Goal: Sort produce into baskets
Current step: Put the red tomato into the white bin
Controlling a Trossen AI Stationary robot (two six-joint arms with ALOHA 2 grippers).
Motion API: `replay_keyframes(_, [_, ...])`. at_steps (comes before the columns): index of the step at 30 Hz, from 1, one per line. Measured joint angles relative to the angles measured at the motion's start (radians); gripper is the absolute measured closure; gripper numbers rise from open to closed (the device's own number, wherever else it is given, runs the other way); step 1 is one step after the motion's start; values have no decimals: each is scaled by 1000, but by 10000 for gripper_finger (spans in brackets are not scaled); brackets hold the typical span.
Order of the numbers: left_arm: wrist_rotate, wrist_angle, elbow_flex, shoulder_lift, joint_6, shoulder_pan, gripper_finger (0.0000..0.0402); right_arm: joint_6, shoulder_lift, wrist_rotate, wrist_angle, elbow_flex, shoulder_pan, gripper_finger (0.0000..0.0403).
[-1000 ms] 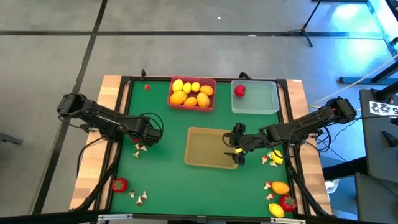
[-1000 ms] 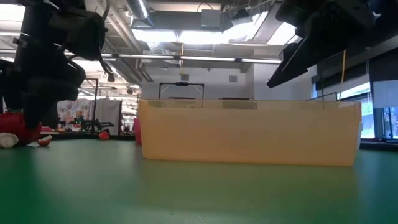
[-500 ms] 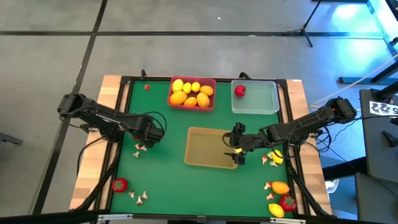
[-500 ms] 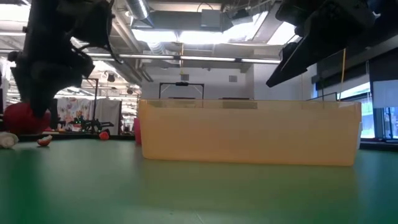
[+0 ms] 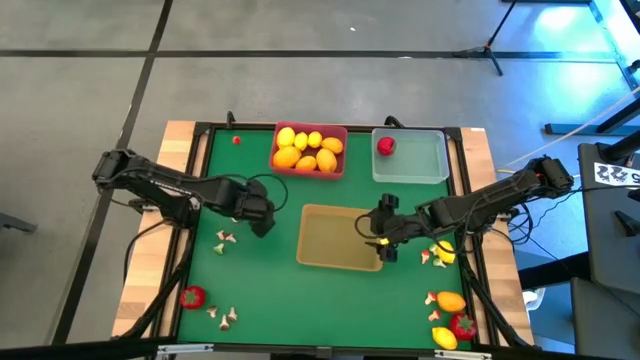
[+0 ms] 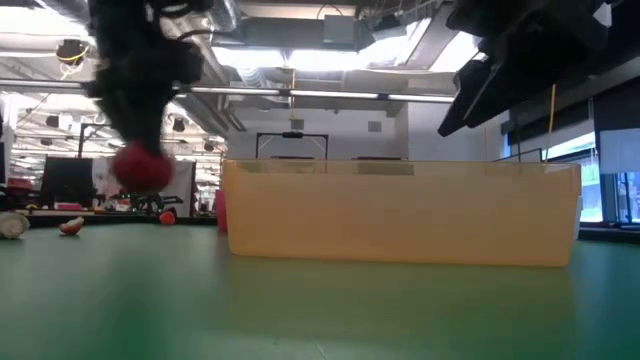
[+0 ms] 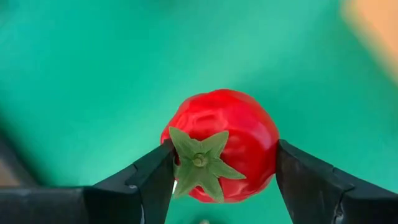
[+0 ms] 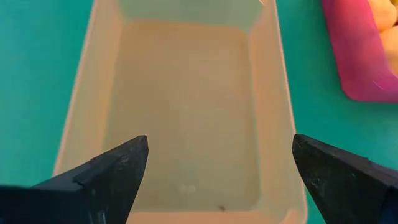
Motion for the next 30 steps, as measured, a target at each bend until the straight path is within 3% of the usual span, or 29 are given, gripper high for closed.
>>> replay_keyframes(10, [-9,446,2,0,273,8,162,-33,-11,24,-29,0,0,8])
replay_keyframes(17, [-16,630,3,5,373,12,162,-25,-27,25,-39,-1,0,8])
replay_keyframes(22, [-12,715,10,45,418,14,162,-17,-71,25,-67,-1,0,8])
replay_keyframes(30, [-12,708,159,176,510,31,162,-3,-178,38,-114,-1,0,8])
